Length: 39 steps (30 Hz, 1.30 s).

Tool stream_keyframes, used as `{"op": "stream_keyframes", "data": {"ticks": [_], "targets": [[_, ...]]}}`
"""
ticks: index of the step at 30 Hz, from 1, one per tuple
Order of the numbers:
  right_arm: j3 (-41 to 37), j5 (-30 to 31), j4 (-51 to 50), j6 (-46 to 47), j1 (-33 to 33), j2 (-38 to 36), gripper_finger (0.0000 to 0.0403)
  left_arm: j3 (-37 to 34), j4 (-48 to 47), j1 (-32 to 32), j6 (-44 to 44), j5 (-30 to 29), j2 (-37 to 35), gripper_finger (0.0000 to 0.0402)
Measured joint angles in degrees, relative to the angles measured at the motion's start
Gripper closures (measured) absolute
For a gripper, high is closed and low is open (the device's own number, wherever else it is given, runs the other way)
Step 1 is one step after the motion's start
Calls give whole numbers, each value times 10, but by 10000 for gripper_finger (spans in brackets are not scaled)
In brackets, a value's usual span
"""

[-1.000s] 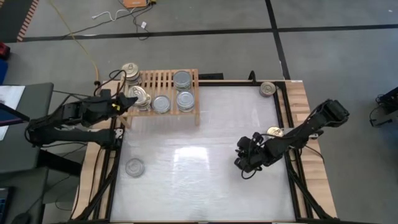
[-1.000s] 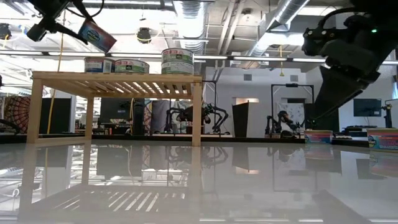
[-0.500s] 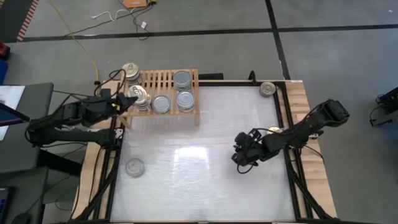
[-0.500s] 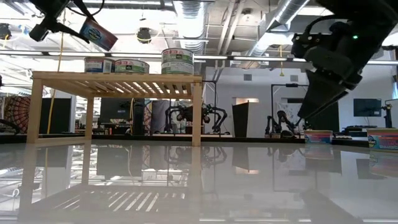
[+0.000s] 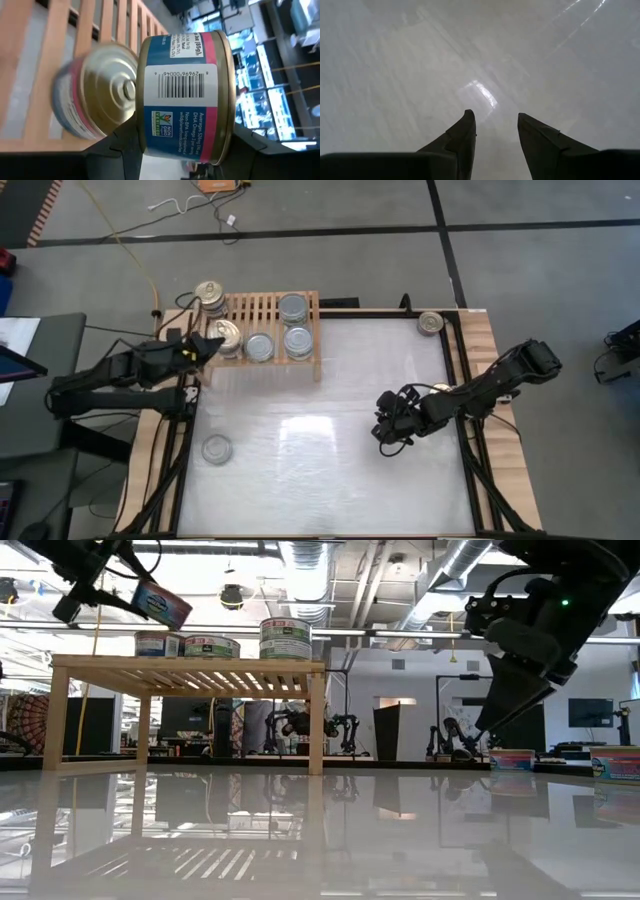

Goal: Stack canned seafood by type on shelf
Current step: Stack the blue tuna can on top of the bottom blue tuna can on the shelf

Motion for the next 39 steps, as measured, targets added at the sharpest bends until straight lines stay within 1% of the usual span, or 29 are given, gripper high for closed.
{"op": "stream_keyframes", "data": {"ticks": [9,17,19,23,26,32,39], "targets": [[0,0,0,-5,0,0,231,0,-5,31,-3,-10,-2,205],[0,0,0,-10,0,0,231,0,-4,48,-18,-1,14,201],[0,0,0,-12,0,0,231,0,-4,48,-29,-1,22,200],[0,0,0,-14,0,0,231,0,1,48,-84,-1,39,199],[0,0,0,-14,0,0,231,1,4,48,-94,-1,46,199],[0,0,0,-15,0,0,231,1,4,48,-97,-3,46,198],[0,0,0,-27,0,0,231,1,3,48,-65,-5,46,198]]}}
